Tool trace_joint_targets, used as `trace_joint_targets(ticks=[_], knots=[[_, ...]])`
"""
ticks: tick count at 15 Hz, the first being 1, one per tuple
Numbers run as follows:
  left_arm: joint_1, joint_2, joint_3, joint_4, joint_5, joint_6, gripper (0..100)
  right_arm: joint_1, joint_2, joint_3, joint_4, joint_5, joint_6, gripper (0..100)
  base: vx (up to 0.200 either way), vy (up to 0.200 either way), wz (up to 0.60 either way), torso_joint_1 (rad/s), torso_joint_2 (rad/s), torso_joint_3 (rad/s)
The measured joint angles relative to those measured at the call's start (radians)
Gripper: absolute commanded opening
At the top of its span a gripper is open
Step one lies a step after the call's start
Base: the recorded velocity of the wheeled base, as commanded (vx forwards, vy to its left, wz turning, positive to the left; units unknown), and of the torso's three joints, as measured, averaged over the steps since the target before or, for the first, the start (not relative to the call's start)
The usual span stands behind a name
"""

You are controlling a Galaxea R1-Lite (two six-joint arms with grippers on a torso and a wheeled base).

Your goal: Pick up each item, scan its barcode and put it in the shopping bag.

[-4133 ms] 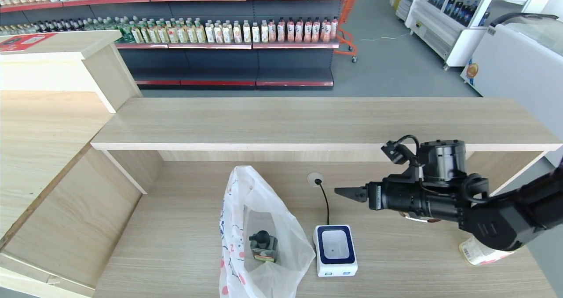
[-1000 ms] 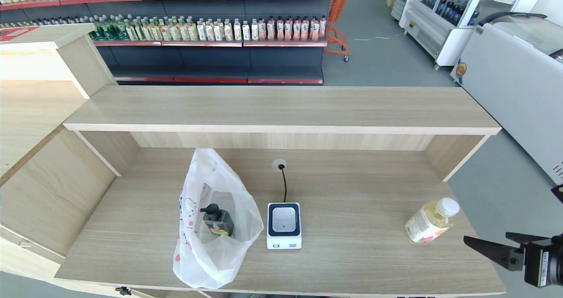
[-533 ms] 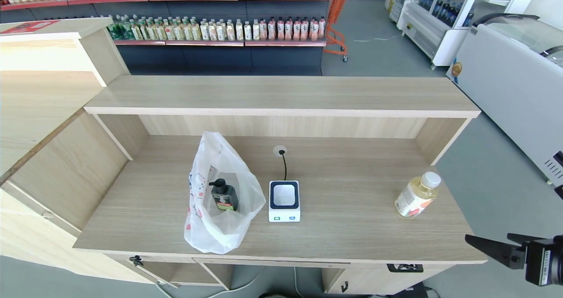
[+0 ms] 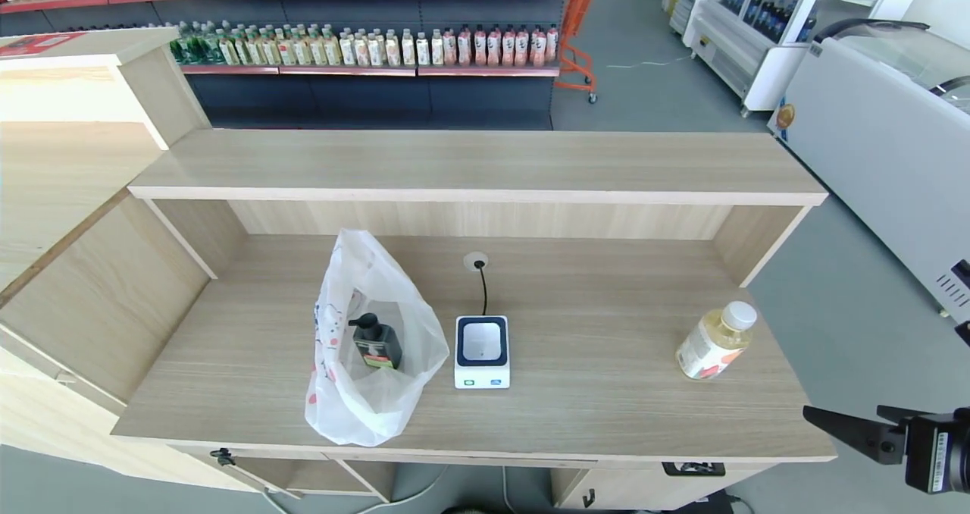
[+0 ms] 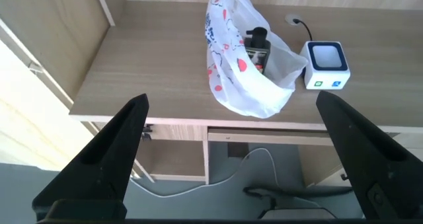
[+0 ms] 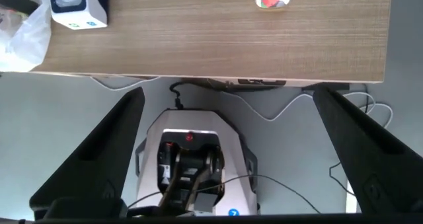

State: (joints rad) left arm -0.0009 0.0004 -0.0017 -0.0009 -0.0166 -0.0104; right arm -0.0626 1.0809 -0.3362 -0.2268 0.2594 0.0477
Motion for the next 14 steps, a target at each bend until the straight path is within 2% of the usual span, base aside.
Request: trace_joint_targets(ticks=[2,4,9,12,14], knots=[[0.001,0.000,0.000,0.000,-0.001,0.000,100,-0.008,0.003,-0.006,0.052,-0.003,-0.001,100,0.000,-0.200,0.00,0.005,0.00,0.009],[0.001,0.000,0.000,-0.001,0.000,0.000,100,-0.034,0.017,-0.014,0.082,-0.010,-0.027,100,0.000,0.000,0.00,0.000,0.00,0.000],[0.001,0.000,0.000,-0.001,-0.001,0.000,100,-0.062,0.157,-0.065,0.082,-0.170,-0.099,100,0.000,0.000,0.00,0.000,0.00,0.000],[0.001,0.000,0.000,0.000,0.000,-0.001,100,-0.034,0.275,-0.087,0.069,-0.156,-0.084,100,0.000,0.000,0.00,0.000,0.00,0.000],[0.001,0.000,0.000,0.000,0.000,-0.001,100,-0.017,0.364,-0.084,-0.019,-0.143,-0.076,100,0.000,0.000,0.00,0.000,0.00,0.000]])
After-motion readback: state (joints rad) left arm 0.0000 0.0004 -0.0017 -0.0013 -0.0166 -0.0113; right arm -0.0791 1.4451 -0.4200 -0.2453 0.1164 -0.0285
